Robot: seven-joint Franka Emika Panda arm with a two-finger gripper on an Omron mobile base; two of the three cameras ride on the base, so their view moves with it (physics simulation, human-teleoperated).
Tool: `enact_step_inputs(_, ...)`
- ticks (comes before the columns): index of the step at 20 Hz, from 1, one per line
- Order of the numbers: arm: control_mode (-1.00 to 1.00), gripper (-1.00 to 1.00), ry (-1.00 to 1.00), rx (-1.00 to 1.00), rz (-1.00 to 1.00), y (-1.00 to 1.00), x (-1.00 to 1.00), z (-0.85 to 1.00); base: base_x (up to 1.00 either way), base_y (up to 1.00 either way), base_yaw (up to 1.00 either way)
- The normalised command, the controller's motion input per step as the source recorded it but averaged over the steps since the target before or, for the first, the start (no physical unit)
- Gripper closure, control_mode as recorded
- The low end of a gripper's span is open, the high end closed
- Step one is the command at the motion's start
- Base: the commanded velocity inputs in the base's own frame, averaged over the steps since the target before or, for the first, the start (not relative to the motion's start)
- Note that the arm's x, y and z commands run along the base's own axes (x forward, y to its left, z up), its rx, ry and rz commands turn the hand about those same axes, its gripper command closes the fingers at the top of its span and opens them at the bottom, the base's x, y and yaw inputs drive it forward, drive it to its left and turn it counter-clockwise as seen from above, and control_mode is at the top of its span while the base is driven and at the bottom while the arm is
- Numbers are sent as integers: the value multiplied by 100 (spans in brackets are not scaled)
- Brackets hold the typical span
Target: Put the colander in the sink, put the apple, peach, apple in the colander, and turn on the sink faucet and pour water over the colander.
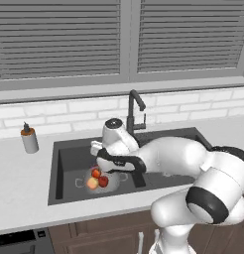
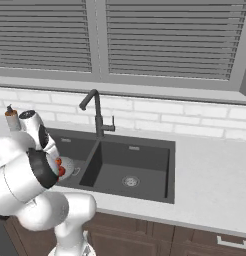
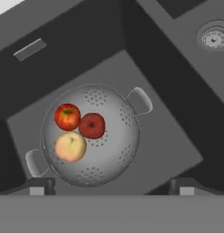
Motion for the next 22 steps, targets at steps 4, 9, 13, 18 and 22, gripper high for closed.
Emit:
enact_step_inputs(4, -100, -100, 0, 0, 28, -27, -38, 81, 0, 0, 0)
enact_step_inputs(9, -100, -100, 0, 0, 23, -30, -26, 82, 0, 0, 0)
enact_step_inputs(13, -100, -100, 0, 0, 11, -24, -21, 92, 0, 0, 0)
enact_step_inputs(18, -100, -100, -6, 0, 1, -30, -1, 79, 0, 0, 0)
enact_step_inputs(22, -100, -100, -4, 0, 0, -34, 9, 67, 0, 0, 0)
